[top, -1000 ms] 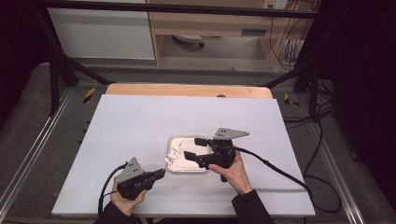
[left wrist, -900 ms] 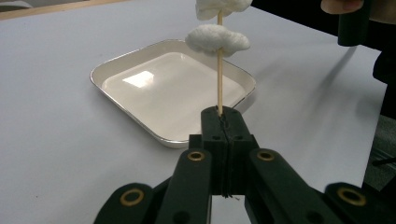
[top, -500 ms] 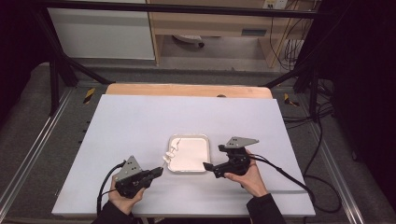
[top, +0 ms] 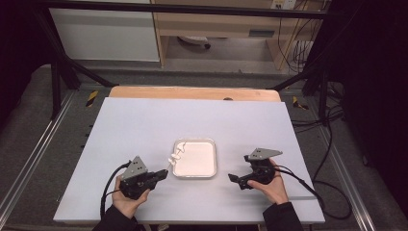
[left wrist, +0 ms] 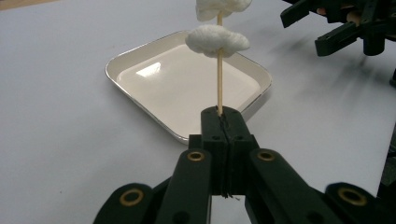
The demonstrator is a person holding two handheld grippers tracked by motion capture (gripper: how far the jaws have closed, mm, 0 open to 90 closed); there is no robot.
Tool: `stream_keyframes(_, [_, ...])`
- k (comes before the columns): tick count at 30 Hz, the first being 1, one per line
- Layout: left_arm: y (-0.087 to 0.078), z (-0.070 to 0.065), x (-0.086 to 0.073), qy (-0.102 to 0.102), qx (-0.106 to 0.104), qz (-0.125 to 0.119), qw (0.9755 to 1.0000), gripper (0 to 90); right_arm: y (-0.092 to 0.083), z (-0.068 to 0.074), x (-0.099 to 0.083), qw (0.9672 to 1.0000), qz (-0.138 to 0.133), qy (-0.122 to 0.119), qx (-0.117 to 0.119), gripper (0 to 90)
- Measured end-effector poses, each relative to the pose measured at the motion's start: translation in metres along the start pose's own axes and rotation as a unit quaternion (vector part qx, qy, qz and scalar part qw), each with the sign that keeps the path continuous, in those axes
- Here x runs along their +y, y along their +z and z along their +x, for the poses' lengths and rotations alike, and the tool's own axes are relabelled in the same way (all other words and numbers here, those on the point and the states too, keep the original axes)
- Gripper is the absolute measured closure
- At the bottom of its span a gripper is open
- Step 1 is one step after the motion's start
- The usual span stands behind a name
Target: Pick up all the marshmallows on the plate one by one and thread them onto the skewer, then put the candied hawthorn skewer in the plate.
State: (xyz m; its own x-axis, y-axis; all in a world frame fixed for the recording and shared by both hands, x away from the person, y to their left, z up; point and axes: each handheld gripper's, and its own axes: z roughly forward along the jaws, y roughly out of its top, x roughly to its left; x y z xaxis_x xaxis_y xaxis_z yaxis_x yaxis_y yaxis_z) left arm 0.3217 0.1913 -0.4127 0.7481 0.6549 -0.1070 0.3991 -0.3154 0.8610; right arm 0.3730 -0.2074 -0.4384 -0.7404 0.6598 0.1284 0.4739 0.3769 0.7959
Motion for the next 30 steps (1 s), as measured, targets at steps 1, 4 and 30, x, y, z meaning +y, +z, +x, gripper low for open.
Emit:
stream_keyframes(1, [0.0,0.0,0.001,0.0,0.001,0.001,1.0,88.8,-0.002,-0.003,-0.003,1.0,-0.001,-0.001,0.001,0.8])
stream_keyframes(4, [0.002,0.001,0.005,0.002,0.003,0.005,1.0,88.8,-0.006,-0.007,-0.008,1.0,0.001,0.004,-0.004,0.8])
stream_keyframes(30, [0.041,0.008,0.046,-0.012,0.021,0.06,0.9979,88.7,-0.023,-0.02,-0.028,0.9994,0.006,0.017,-0.028,0.9])
